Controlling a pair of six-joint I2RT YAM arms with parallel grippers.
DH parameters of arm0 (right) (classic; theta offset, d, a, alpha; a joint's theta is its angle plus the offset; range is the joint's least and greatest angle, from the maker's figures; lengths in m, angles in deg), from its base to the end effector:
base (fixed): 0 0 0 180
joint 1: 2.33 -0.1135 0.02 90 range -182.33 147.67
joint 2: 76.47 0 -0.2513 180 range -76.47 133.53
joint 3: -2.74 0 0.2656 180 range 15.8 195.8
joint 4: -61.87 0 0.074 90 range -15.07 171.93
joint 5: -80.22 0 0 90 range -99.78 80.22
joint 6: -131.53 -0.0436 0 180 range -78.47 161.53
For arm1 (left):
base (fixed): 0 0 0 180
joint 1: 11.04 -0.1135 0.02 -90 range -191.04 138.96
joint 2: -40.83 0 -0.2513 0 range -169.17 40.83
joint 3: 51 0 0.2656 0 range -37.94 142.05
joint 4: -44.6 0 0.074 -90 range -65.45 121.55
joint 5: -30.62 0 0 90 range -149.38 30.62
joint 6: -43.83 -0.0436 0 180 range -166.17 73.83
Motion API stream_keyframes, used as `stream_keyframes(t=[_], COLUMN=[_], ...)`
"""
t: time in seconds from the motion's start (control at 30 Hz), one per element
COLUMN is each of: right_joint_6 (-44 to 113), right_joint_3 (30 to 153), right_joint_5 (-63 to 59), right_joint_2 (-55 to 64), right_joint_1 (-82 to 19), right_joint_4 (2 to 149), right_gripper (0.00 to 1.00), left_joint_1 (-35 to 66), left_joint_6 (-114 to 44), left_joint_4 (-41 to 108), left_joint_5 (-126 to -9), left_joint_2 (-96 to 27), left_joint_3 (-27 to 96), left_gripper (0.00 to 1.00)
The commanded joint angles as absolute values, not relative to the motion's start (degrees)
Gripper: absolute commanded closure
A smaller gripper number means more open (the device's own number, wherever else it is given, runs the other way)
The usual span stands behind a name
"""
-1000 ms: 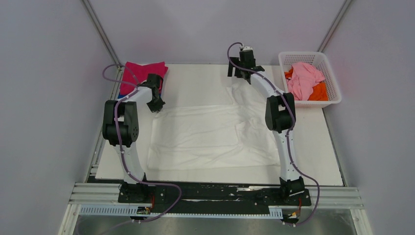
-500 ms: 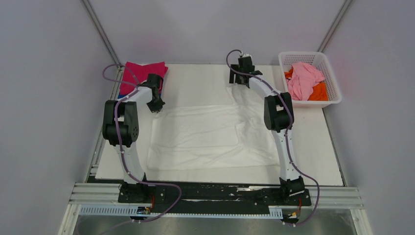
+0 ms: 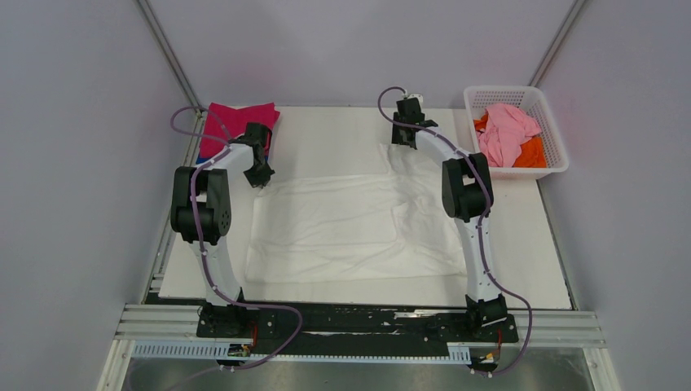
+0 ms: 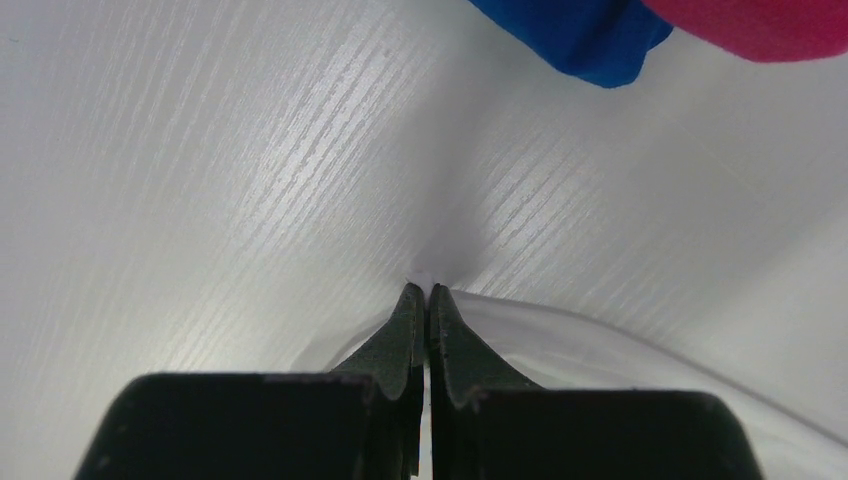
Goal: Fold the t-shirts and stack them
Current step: Grab the side of the flattened tshirt furthest away from the robot with both arms, then fold the other side of the tshirt into a rectangle
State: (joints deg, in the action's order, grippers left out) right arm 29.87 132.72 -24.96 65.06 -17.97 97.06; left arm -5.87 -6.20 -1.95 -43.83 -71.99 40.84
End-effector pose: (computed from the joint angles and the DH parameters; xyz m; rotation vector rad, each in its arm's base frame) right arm 0.5390 0.1390 0.1321 0.0425 2.3514 -0.0843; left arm 0.4092 -0.0253 0.1428 -0.8691 2.5307 0.1333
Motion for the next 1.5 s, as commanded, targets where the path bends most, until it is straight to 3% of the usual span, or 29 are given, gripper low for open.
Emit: stream_keyframes(t=[0.0, 0.17, 0.3, 0.77, 1.47], right_joint_6=[29.5, 29.3, 29.0, 31.5, 29.0], right_joint_3=[131.7, 133.8, 133.8, 112.7, 81.9], right_joint_5=[-26.0, -24.5, -24.7, -23.7, -36.1], right_joint_2=[64.8, 66.3, 65.0, 43.5, 5.8], right_joint_1=[-18.6, -18.9, -19.0, -21.2, -29.0], right_joint_4=[101.7, 101.6, 101.3, 91.5, 97.2], right_gripper=[0.55, 0.76, 1.0, 1.0, 1.0], left_joint_1=[-5.8, -5.8, -5.8, -5.7, -3.9], left_joint_6=[-6.0, -6.0, -6.1, -9.2, -4.4], left_joint_4=[-2.5, -2.6, -2.8, 3.5, 3.2], left_joint_5=[-42.7, -43.0, -43.0, -49.2, -46.4], left_joint_2=[-68.8, -68.7, -68.4, -59.9, -39.9], left_joint_3=[42.7, 43.1, 43.2, 34.6, 17.5], left_gripper=[1.0, 1.0, 1.0, 1.0, 1.0])
